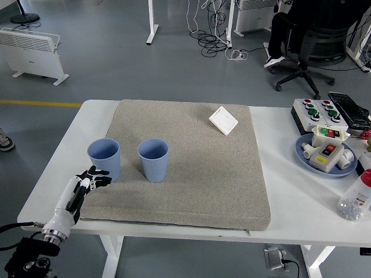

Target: Push cup pick cup insert cup

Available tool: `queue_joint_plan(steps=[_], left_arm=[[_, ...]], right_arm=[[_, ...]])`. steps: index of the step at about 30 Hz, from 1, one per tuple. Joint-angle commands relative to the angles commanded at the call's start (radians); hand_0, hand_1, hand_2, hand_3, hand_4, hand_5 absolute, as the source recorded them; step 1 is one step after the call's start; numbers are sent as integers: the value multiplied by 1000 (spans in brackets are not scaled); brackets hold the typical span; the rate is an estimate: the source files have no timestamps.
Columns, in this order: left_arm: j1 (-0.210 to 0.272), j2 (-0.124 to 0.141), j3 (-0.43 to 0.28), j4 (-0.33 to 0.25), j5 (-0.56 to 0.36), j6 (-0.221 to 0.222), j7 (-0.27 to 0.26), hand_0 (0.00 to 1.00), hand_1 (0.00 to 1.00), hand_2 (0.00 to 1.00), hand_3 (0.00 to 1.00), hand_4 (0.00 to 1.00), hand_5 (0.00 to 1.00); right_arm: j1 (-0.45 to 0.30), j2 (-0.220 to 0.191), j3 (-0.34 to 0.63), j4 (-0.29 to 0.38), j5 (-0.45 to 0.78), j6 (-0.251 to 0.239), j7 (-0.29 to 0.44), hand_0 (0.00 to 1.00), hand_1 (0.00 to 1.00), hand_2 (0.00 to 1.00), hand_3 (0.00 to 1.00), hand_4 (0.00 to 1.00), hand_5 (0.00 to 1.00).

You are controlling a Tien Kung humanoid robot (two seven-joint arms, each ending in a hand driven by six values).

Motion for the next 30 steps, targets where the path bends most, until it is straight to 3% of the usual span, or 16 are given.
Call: queue_joint_plan(steps=[7, 17, 30], left_arm=[[-48, 8, 46, 50, -21, -3, -3, 658, 592, 547, 547, 607, 998], [-77, 17, 62, 108, -25, -2, -15, 663, 592, 547, 545, 609, 998], [-127, 54, 90, 170, -33, -5, -19, 665, 594, 547, 545, 610, 998]], right_arm=[[1, 0, -2, 0, 1, 0, -1, 755, 624, 643, 558, 70, 466], [1, 0, -6, 0, 1, -1, -2, 755, 623, 644, 557, 71, 465], [2, 1, -14, 0, 3, 0, -2, 754, 624, 644, 557, 70, 465]])
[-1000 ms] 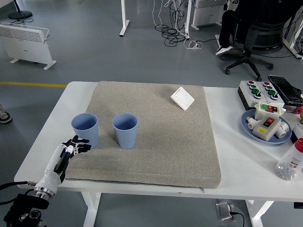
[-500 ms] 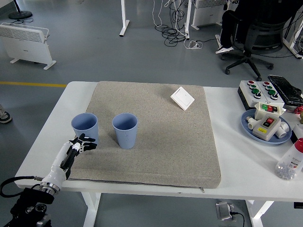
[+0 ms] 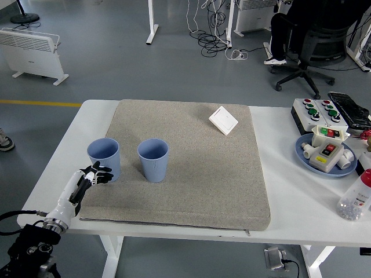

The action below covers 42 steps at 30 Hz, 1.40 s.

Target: Push cup pick cup insert cup

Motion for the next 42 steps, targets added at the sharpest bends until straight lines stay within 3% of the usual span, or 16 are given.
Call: queue_joint_plan(steps=[17, 28, 42], left_arm=[[-40, -2, 26, 68, -23, -5, -18, 675, 594, 546, 544, 608, 998], [-95, 9, 54, 118, -34, -6, -24, 677, 592, 544, 542, 605, 998], [-154, -1, 71, 188, -57, -11, -34, 677, 590, 539, 540, 602, 998]], right_arm=[[-7, 3, -17, 0, 3, 1, -2, 754, 624, 644, 557, 70, 465], [-9, 4, -25, 0, 5, 2, -2, 753, 624, 644, 556, 70, 464], [-3, 5, -35, 0, 4, 4, -3, 753, 624, 644, 556, 70, 464]])
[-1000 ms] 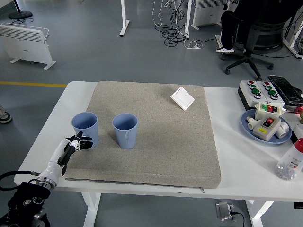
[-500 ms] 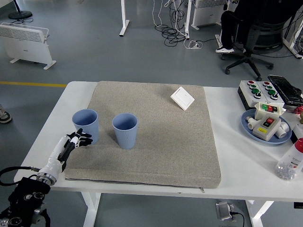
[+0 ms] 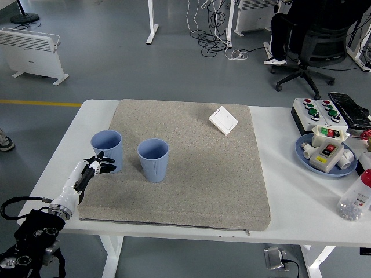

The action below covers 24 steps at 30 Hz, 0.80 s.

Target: Push cup pick cup insert cup

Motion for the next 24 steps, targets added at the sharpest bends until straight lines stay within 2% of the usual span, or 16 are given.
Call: queue_joint_plan(steps=[16, 24], left_arm=[[-62, -2, 21, 65, -21, -3, -15, 676, 586, 532, 536, 597, 998], [-91, -17, 32, 100, -38, -8, -23, 676, 584, 530, 535, 595, 998]], right_arm=[[5, 3, -10, 0, 1, 2, 0, 753, 624, 644, 555, 69, 467], [6, 3, -13, 0, 0, 2, 0, 754, 624, 642, 555, 69, 466]])
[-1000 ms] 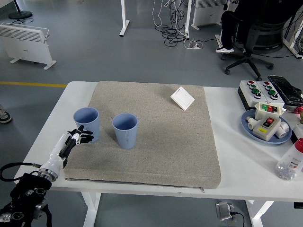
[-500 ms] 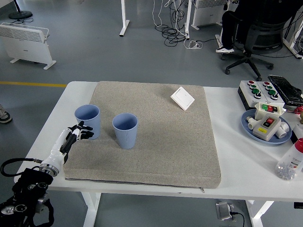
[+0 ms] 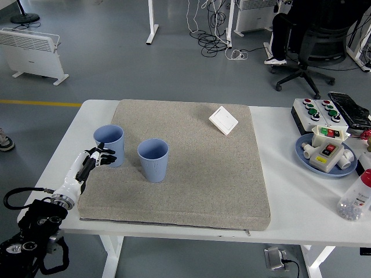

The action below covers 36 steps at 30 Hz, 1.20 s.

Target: Push cup pick cup insert cup

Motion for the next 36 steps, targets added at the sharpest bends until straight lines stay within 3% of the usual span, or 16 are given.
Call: queue_joint_plan(steps=[9, 20, 36], left_arm=[[-35, -25, 16, 54, -14, -3, -9, 685, 583, 527, 532, 593, 998], [-80, -26, 37, 133, -15, -3, -21, 687, 581, 527, 530, 591, 998], [-124, -52, 50, 182, -31, -4, -37, 691, 579, 523, 526, 585, 998]], right_arm=[[2, 2, -3, 0, -1, 1, 0, 754, 624, 642, 555, 70, 467], [5, 5, -13, 0, 4, 2, 0, 754, 624, 642, 555, 70, 468], [7, 7, -25, 0, 7, 4, 1, 754, 624, 642, 555, 70, 471]])
